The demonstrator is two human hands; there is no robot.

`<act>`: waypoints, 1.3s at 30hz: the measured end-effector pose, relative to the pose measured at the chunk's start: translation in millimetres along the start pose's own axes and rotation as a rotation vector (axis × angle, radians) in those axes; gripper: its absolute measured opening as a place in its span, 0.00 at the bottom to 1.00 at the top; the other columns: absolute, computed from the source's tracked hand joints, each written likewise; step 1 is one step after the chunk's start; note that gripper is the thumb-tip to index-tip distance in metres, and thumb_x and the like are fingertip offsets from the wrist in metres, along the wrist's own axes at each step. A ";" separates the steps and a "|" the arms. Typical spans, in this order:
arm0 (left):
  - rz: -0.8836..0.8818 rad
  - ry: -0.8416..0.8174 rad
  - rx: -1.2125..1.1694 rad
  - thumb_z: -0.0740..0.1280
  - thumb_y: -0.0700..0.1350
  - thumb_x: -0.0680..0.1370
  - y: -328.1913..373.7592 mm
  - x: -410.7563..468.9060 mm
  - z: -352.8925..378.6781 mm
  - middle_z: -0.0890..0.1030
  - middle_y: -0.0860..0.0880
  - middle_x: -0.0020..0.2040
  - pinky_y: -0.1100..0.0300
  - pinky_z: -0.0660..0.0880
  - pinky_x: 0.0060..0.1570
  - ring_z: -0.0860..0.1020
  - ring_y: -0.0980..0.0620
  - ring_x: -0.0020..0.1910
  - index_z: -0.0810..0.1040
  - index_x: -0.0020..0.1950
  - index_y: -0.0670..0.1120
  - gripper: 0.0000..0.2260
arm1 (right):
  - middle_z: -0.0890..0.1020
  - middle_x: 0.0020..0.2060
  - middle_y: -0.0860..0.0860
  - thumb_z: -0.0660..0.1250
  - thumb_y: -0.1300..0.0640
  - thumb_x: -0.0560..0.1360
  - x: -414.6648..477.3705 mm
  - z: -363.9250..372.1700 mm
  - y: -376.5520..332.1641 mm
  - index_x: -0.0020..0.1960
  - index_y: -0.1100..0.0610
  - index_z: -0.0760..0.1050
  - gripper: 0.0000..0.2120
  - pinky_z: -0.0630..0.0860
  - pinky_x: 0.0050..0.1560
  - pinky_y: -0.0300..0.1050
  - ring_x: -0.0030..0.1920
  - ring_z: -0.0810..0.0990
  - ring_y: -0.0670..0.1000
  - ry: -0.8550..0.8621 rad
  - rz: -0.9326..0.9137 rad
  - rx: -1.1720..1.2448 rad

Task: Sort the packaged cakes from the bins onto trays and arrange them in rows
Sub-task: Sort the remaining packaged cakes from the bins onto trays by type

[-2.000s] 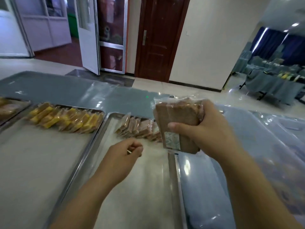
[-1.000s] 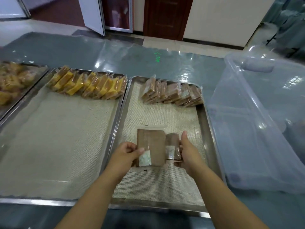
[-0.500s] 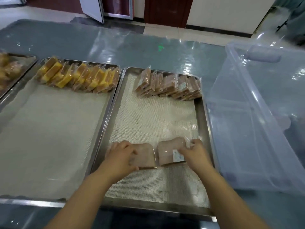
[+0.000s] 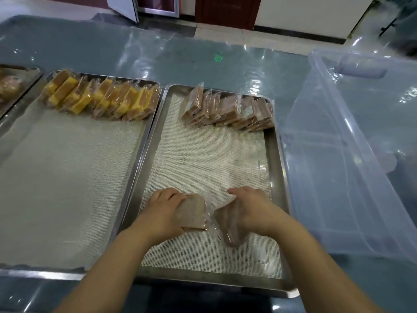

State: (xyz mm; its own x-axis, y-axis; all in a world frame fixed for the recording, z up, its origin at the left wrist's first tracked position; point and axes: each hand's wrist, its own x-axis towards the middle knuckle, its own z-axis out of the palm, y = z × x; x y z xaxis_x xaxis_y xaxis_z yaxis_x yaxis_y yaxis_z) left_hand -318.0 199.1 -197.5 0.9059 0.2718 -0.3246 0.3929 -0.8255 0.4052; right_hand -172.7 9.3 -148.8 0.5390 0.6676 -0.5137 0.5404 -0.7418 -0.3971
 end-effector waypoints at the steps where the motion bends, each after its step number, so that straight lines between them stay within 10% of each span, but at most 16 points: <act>1: 0.003 -0.002 -0.005 0.73 0.52 0.67 0.1 -1.2 -0.3 0.61 0.55 0.68 0.59 0.57 0.68 0.56 0.52 0.67 0.60 0.72 0.52 0.37 | 0.58 0.74 0.47 0.71 0.54 0.69 3.0 3.6 3.1 0.76 0.46 0.54 0.41 0.61 0.71 0.55 0.72 0.56 0.56 -0.069 -0.010 -0.119; 6: 0.014 -0.011 0.007 0.72 0.51 0.70 2.5 -3.7 2.7 0.56 0.52 0.73 0.55 0.54 0.72 0.51 0.50 0.72 0.57 0.74 0.50 0.38 | 0.39 0.76 0.41 0.71 0.52 0.72 11.4 21.9 14.3 0.77 0.42 0.41 0.46 0.45 0.72 0.64 0.76 0.37 0.59 -0.181 -0.061 -0.310; 18: 0.118 -0.033 0.031 0.73 0.49 0.69 11.0 -21.7 -4.3 0.65 0.53 0.68 0.62 0.57 0.67 0.61 0.53 0.67 0.61 0.73 0.50 0.36 | 0.66 0.68 0.50 0.70 0.34 0.63 -26.3 35.7 23.4 0.71 0.44 0.56 0.43 0.55 0.68 0.62 0.71 0.56 0.57 0.123 0.101 -0.347; 27: 0.152 -0.050 0.119 0.73 0.50 0.66 -8.0 -54.0 12.8 0.65 0.51 0.69 0.62 0.57 0.69 0.62 0.52 0.66 0.62 0.73 0.48 0.38 | 0.65 0.65 0.53 0.72 0.38 0.64 -59.6 75.1 16.2 0.72 0.44 0.56 0.43 0.69 0.63 0.57 0.67 0.63 0.56 0.148 0.164 -0.191; 35: 0.151 -0.184 0.174 0.71 0.55 0.71 -5.7 -59.5 3.7 0.58 0.50 0.74 0.58 0.55 0.71 0.57 0.48 0.72 0.54 0.76 0.49 0.40 | 0.53 0.76 0.50 0.74 0.46 0.68 -65.9 67.7 9.6 0.77 0.44 0.46 0.49 0.53 0.73 0.59 0.76 0.46 0.55 0.009 0.149 -0.139; 39: 0.145 -0.219 0.066 0.68 0.55 0.74 -4.4 -55.4 -12.8 0.63 0.51 0.72 0.60 0.59 0.67 0.62 0.51 0.70 0.60 0.75 0.50 0.33 | 0.62 0.73 0.48 0.75 0.47 0.66 -62.9 50.0 7.4 0.75 0.45 0.56 0.43 0.61 0.71 0.55 0.74 0.56 0.54 -0.061 0.129 -0.007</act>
State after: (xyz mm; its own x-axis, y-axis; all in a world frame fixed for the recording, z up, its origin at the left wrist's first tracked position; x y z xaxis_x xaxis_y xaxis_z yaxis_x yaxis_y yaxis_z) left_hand -367.9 194.0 -170.4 0.8934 0.0413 -0.4474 0.2442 -0.8805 0.4062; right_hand -234.9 -41.4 -157.5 0.5639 0.5615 -0.6056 0.4738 -0.8206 -0.3196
